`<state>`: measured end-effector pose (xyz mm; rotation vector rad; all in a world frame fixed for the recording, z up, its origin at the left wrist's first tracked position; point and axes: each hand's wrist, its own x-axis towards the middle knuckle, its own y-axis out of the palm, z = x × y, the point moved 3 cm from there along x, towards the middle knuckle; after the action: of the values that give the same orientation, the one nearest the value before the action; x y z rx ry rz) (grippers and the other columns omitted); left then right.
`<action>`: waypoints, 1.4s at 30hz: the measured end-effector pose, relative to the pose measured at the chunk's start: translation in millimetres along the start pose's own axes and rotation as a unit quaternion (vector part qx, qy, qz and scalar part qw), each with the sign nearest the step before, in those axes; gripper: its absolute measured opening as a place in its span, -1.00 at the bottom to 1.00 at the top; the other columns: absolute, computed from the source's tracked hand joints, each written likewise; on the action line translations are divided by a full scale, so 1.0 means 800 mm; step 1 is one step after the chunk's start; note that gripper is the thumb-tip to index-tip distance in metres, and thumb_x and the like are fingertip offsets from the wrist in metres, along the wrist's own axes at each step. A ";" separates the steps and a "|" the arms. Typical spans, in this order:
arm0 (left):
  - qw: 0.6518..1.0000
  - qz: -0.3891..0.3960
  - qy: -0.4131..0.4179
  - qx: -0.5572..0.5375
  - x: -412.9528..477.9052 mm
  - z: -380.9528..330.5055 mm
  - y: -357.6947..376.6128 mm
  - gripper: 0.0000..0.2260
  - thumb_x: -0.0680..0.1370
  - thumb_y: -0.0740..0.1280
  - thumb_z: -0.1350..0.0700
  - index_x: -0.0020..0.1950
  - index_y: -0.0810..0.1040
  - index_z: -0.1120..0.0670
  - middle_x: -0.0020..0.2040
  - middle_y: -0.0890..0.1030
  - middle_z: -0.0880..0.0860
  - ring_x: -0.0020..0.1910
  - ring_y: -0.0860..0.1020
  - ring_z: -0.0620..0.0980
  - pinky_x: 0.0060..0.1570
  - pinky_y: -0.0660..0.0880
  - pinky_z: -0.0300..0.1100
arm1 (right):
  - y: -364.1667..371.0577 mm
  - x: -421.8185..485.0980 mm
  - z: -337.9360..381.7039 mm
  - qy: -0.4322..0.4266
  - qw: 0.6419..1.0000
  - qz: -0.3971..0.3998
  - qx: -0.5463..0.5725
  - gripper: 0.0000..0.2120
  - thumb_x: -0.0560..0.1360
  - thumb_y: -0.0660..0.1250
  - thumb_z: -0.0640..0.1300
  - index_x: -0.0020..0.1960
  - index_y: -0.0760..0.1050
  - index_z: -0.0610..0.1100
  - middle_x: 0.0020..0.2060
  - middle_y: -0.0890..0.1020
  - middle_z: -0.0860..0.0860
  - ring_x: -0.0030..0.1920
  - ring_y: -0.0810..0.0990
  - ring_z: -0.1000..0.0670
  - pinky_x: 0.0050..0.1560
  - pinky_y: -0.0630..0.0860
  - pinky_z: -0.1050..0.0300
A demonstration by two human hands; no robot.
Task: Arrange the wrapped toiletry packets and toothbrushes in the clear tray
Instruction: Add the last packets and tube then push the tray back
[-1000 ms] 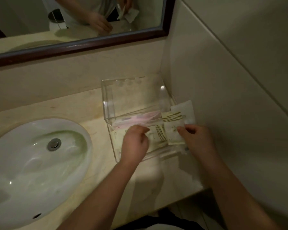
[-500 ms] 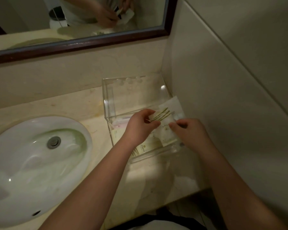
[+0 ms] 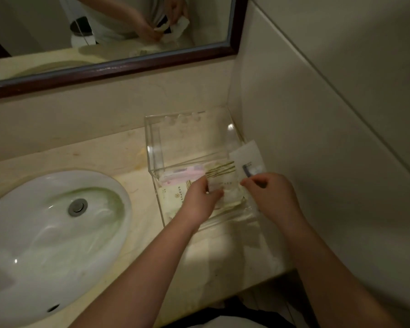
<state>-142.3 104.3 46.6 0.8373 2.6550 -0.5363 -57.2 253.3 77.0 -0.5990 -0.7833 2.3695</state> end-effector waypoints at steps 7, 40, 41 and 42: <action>0.946 0.030 0.101 0.307 0.046 -0.015 -0.012 -0.73 0.49 0.42 0.13 0.19 0.61 0.09 0.03 0.64 0.08 -0.13 0.57 0.01 -0.14 0.45 -0.23 | -0.014 0.002 -0.019 -0.039 0.998 -0.031 0.046 -0.46 0.58 0.24 -0.11 0.47 0.21 0.27 0.39 0.47 0.05 0.18 0.59 -0.06 0.12 0.59 -0.09; 0.989 -0.049 -0.133 0.034 -0.043 0.123 -0.106 -0.85 0.50 0.32 0.21 0.05 0.56 0.07 -0.23 0.62 0.04 -0.33 0.53 0.01 -0.21 0.50 -0.07 | 0.128 0.027 0.025 -0.477 0.781 0.243 -0.323 -0.64 0.43 0.41 -0.06 0.22 0.61 0.07 -0.16 0.60 -0.05 -0.13 0.51 -0.11 -0.19 0.40 0.06; 0.989 -0.055 -0.126 0.046 -0.043 0.124 -0.104 -0.83 0.50 0.31 0.22 0.07 0.56 0.07 -0.24 0.62 0.02 -0.35 0.54 0.00 -0.22 0.50 -0.08 | 0.129 0.026 0.027 -0.479 0.782 0.243 -0.318 -0.66 0.42 0.39 -0.01 0.19 0.62 0.06 -0.19 0.60 -0.05 -0.15 0.52 -0.11 -0.21 0.40 0.07; 0.990 -0.064 -0.118 0.052 -0.042 0.125 -0.102 -0.82 0.51 0.31 0.21 0.08 0.56 0.07 -0.25 0.62 0.02 -0.36 0.54 0.01 -0.24 0.52 -0.09 | 0.132 0.026 0.029 -0.481 0.783 0.239 -0.314 -0.66 0.41 0.34 0.03 0.16 0.64 0.05 -0.22 0.60 -0.04 -0.18 0.53 -0.11 -0.23 0.39 0.08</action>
<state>-147.5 -17.4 -7.4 0.5922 2.4896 -0.7612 -125.1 187.0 20.5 0.3315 -2.1344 2.8112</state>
